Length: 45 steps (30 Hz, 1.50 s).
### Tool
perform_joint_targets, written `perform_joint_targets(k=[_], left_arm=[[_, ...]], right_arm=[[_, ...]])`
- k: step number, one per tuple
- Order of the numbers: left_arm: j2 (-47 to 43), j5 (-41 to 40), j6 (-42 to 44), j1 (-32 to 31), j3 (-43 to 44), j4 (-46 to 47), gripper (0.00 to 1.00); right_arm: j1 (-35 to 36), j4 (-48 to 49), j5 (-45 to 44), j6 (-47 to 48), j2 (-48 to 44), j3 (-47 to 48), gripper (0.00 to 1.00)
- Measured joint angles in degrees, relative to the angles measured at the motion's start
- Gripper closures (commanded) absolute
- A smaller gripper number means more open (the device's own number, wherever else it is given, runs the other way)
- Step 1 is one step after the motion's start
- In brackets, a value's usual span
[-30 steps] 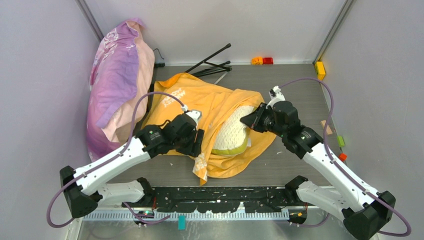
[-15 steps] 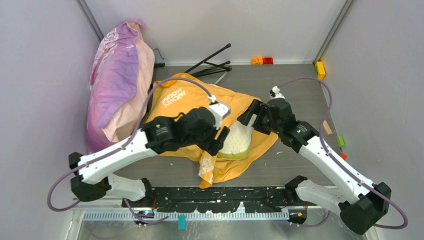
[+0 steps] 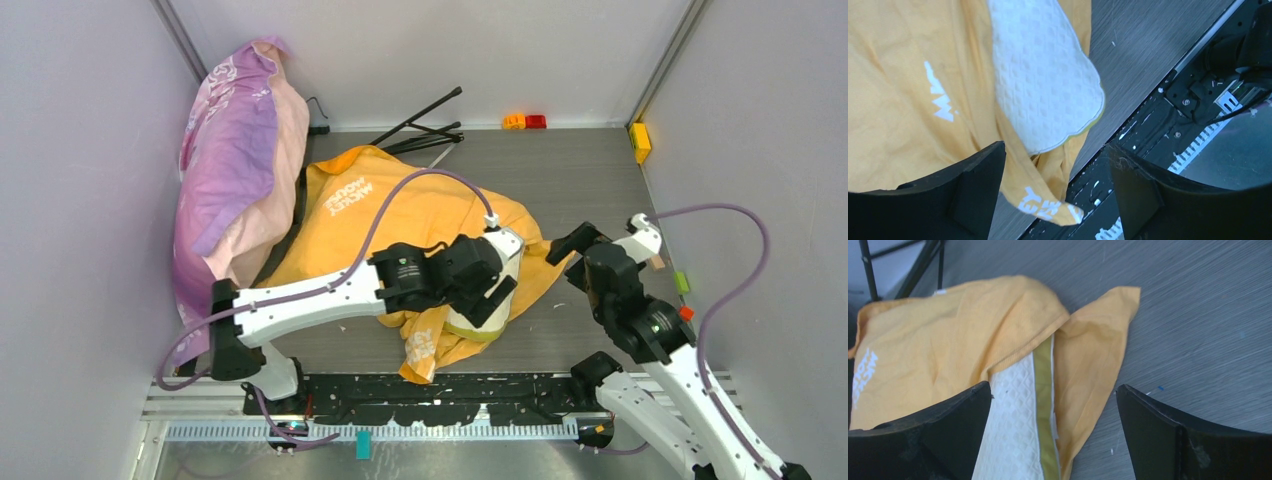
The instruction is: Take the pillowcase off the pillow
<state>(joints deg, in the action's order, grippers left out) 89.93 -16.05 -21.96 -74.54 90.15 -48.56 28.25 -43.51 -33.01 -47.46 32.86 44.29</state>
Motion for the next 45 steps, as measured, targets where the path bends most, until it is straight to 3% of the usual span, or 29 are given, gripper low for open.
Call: perform_joint_targets(k=[2,4,10,17,19,22,25,26,32,45], left_arm=[[3.4,-0.7,0.1,-1.0,2.2,0.5,0.11],[6.7,-1.2,0.1,-2.0,4.0,1.0,0.06],[17.9,-3.3,-0.1,-2.8,8.7,1.2,0.04],[28.4,-10.5,-2.4,-2.8,11.3,0.2,0.05],[30.2,-13.0,-3.6,-2.8,11.7,-0.5,0.18],[30.4,-15.1,-5.2,-3.1,10.8,-0.5,0.61],[26.8,-16.5,-5.8,-3.1,4.5,3.0,0.94],[24.9,-16.7,-5.9,-3.1,1.7,4.3,1.0],[10.4,-16.8,-4.8,-3.0,-8.3,5.6,1.0],[-17.5,-16.5,-3.0,0.1,-6.4,-10.0,1.0]], right_arm=[[0.0,-1.9,-3.5,0.8,-2.5,0.7,0.02],[0.0,-4.0,-6.3,1.4,-3.4,2.1,0.02],[0.0,-8.9,-14.3,3.7,-6.5,8.3,0.02],[0.0,-9.4,-17.1,4.9,-17.3,8.2,0.02],[0.0,-8.9,-16.6,5.8,-20.4,7.2,0.03],[0.0,-8.2,-13.5,7.5,-22.3,6.1,0.03],[0.0,-7.7,-8.9,7.9,-20.9,5.4,0.03],[0.0,-7.5,-7.4,7.8,-19.9,5.2,0.03],[0.0,-4.3,2.0,6.7,-12.3,1.0,0.03],[0.0,12.2,31.6,10.3,-0.7,-5.3,0.07]])
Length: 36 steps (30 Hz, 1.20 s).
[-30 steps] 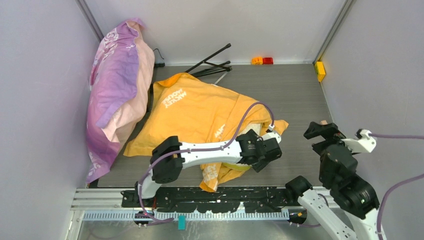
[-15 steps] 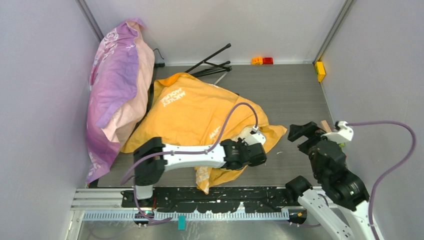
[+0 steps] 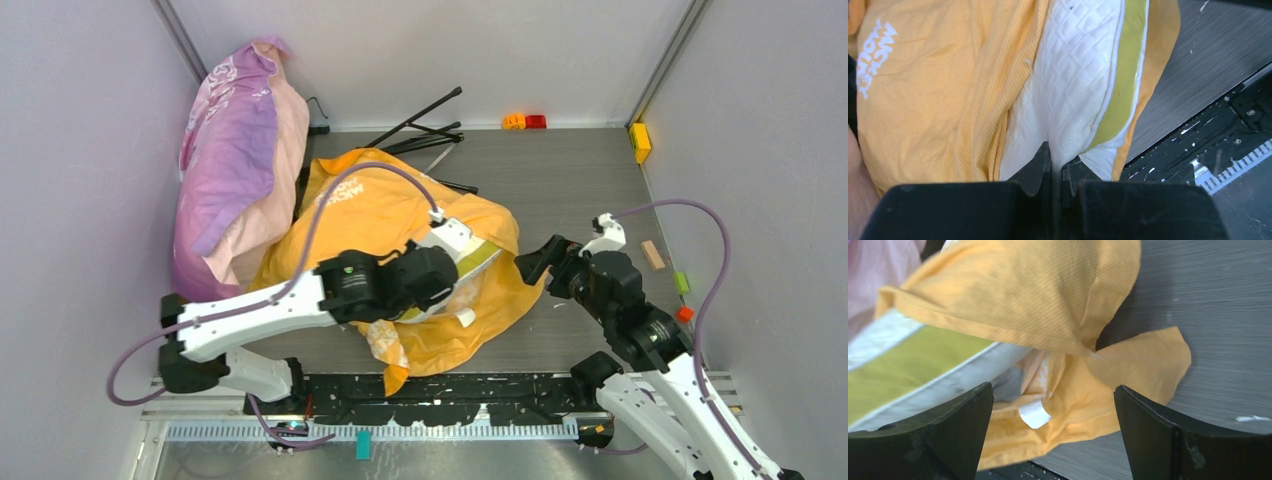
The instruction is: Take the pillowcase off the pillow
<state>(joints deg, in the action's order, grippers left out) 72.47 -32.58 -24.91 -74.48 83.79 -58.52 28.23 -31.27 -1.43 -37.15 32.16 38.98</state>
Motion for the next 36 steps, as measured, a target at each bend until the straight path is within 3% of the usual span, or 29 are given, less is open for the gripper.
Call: perform_joint_targets(k=[7,13,19,23,29,36], left_arm=[[-8.7,0.8,0.3,1.2,3.7,-5.5,1.0],[-10.7,1.2,0.6,1.2,5.6,-7.9,1.0],[-12.0,3.2,0.9,1.2,5.6,-9.5,1.0],[-13.2,6.2,1.0,1.4,5.6,-9.5,1.0],[-15.4,14.4,1.6,1.5,4.9,-8.9,1.0],[-18.1,21.4,1.6,1.6,4.5,-5.9,1.0]], right_arm=[[0.0,9.9,14.2,2.3,8.9,-2.3,0.13],[0.0,12.7,15.0,5.3,14.0,-2.2,0.47],[0.0,14.8,9.7,5.5,14.3,-0.3,0.85],[0.0,15.0,7.0,5.6,16.0,4.5,0.97],[-1.7,12.3,-2.2,4.9,23.4,12.9,1.0],[-13.0,11.4,1.2,0.7,27.6,15.1,1.0]])
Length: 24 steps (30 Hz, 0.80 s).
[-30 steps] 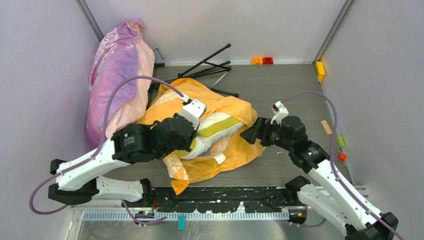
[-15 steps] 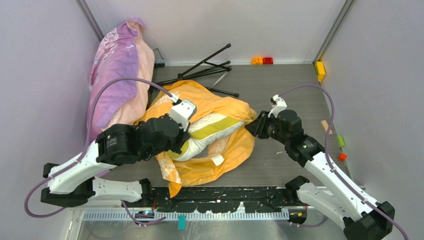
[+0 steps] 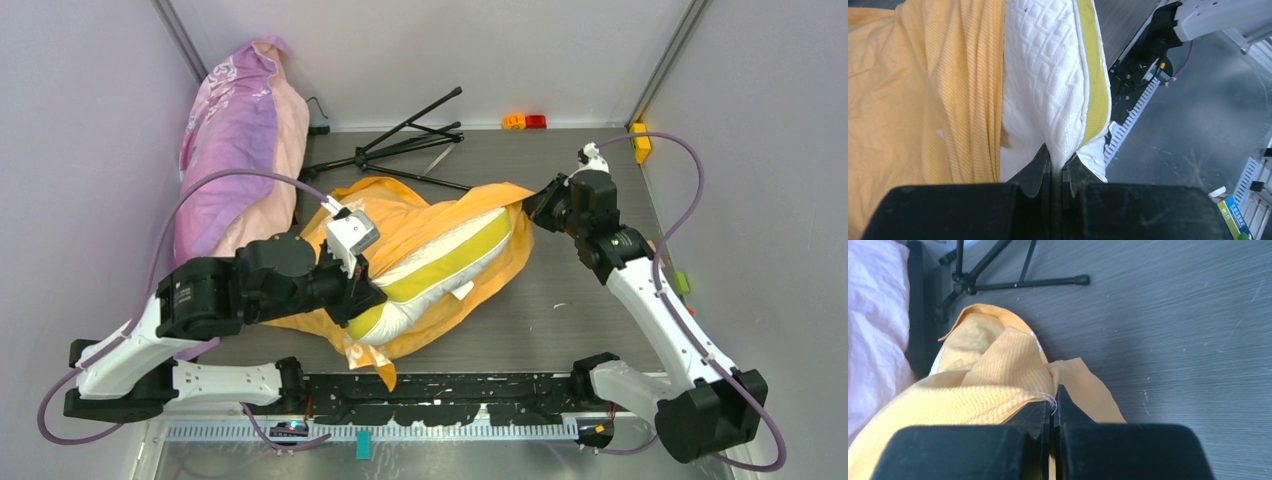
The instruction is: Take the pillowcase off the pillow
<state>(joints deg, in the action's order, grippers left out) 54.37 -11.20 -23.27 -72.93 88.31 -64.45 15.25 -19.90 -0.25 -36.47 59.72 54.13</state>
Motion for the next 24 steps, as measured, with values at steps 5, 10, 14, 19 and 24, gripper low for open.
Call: perform_joint_targets(k=[5,10,14,19,24], left_arm=[[-3.1,2.4,0.2,0.0,-2.4,2.8,1.0],[-4.3,1.8,1.2,0.1,-2.6,3.9,1.0],[-3.7,0.5,1.7,0.1,-2.5,4.8,1.0],[-2.2,-1.1,2.5,0.1,-2.5,5.6,1.0],[-0.8,-3.3,2.9,0.1,-2.3,6.7,1.0]], right_arm=[[-0.8,0.8,7.6,-1.2,7.9,1.6,1.0],[-0.9,4.7,14.6,-2.1,16.2,-1.7,1.0],[-0.9,6.6,17.0,-2.7,21.1,-5.0,0.95],[-1.0,5.2,17.8,-1.5,24.2,-5.3,0.47],[-1.9,-0.3,13.3,0.9,17.1,-5.0,0.25]])
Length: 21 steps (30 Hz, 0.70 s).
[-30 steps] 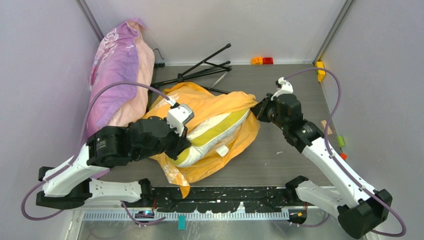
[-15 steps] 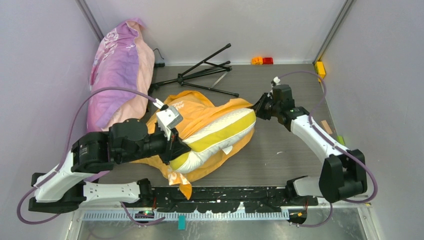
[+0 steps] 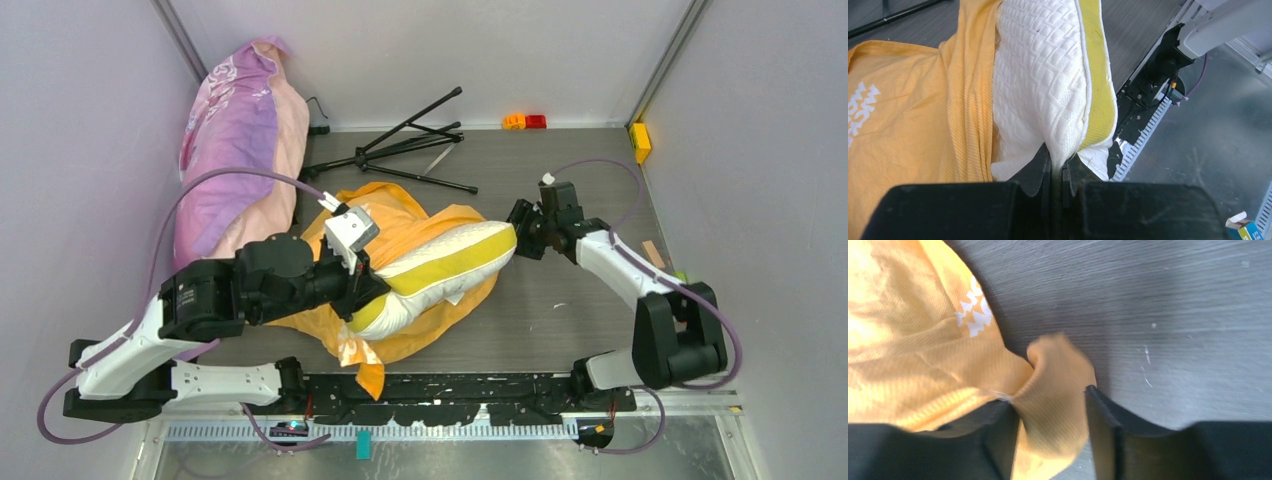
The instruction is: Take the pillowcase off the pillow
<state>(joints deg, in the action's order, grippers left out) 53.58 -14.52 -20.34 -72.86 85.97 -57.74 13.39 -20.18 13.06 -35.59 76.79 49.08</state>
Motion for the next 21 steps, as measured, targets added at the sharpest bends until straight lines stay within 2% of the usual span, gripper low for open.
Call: perform_joint_targets(k=[1,5,9,13,14,17,18,19,21], left_arm=[[0.6,-0.5,0.1,0.0,0.0,0.5,1.0],[3.9,-2.2,0.7,0.0,-0.1,2.8,1.0],[9.3,-2.9,1.4,0.2,-0.1,5.8,1.0],[16.7,-1.4,1.4,0.6,0.2,9.3,1.0],[18.4,-0.7,1.3,0.7,0.2,10.1,0.97],[23.4,1.4,1.2,1.2,0.3,12.1,0.59],[24.9,2.8,1.0,1.6,0.5,12.3,0.49],[26.9,4.9,0.3,2.4,1.3,12.3,0.4],[30.4,7.8,0.0,3.7,3.3,12.2,0.3]], right_arm=[[0.0,-1.7,-1.1,0.3,-2.5,0.5,0.18],[-0.1,-9.0,-8.5,0.4,-10.5,6.0,0.07],[-0.2,-16.6,-15.9,-1.6,-15.8,14.0,0.06],[-0.3,-20.8,-15.9,-3.9,-20.3,16.1,0.06],[-0.3,-22.0,-15.3,-4.6,-21.6,16.0,0.06],[-0.3,-23.8,-12.9,-7.0,-25.9,14.2,0.06],[-0.3,-24.2,-12.0,-7.8,-27.2,13.2,0.06],[-0.3,-24.3,-11.0,-8.4,-28.4,12.0,0.06],[-0.3,-25.1,-9.4,-9.4,-29.9,9.4,0.06]])
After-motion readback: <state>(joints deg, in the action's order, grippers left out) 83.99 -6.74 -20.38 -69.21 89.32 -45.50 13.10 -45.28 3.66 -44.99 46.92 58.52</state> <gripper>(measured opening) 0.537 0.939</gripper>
